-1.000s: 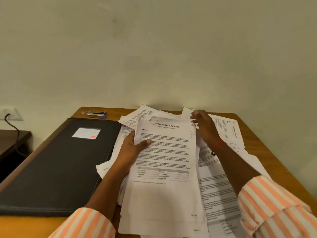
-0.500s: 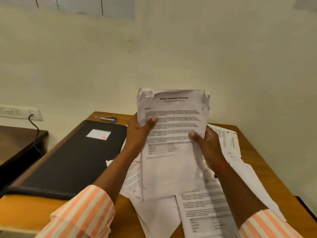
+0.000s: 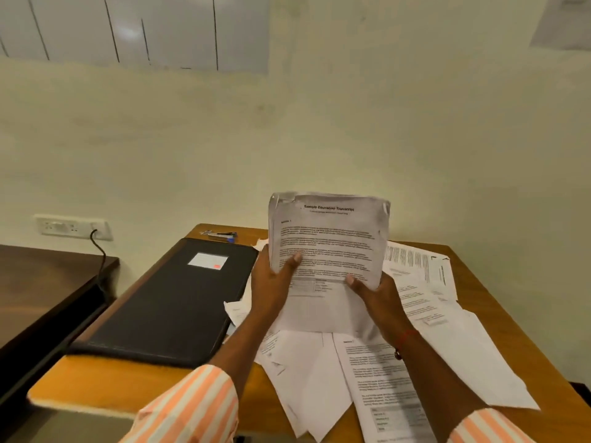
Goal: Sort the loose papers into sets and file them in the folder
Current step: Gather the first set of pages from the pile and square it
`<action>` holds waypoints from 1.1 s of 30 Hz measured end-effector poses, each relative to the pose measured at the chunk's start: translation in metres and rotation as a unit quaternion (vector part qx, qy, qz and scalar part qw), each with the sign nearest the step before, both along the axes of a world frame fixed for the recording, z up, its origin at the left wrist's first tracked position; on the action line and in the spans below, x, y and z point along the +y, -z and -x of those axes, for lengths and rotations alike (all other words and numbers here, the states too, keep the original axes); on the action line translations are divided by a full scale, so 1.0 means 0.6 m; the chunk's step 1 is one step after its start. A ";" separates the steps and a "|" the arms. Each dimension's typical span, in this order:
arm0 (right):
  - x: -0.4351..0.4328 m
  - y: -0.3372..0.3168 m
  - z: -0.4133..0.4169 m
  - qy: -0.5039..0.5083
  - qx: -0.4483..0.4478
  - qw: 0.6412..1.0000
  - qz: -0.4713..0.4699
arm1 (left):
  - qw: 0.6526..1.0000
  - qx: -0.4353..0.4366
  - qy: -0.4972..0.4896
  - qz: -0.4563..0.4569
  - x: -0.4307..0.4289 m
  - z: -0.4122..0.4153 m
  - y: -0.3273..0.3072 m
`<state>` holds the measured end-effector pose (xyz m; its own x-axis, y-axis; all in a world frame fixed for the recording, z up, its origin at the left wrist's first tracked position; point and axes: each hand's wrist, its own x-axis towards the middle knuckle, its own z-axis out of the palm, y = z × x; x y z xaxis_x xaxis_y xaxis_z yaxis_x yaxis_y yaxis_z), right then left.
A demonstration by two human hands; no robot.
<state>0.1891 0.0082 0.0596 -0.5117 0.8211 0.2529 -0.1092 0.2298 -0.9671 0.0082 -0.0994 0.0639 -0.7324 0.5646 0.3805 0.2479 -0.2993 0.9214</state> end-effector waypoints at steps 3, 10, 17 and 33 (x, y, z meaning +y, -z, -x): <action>-0.001 0.008 -0.005 0.006 -0.016 1.000 -0.012 | 1.000 0.012 0.000 -0.007 -0.007 0.001 0.004; 0.013 0.099 -0.086 0.200 -0.344 0.890 -0.224 | 0.998 -0.044 -0.018 -0.047 -0.013 0.006 -0.014; 0.017 0.170 -0.050 0.236 -0.460 0.800 -0.304 | 0.996 -0.072 -0.028 -0.048 -0.005 0.001 0.003; 0.061 0.124 -0.013 0.260 -0.430 0.808 -0.308 | 0.994 -0.069 -0.066 -0.046 -0.024 0.038 0.001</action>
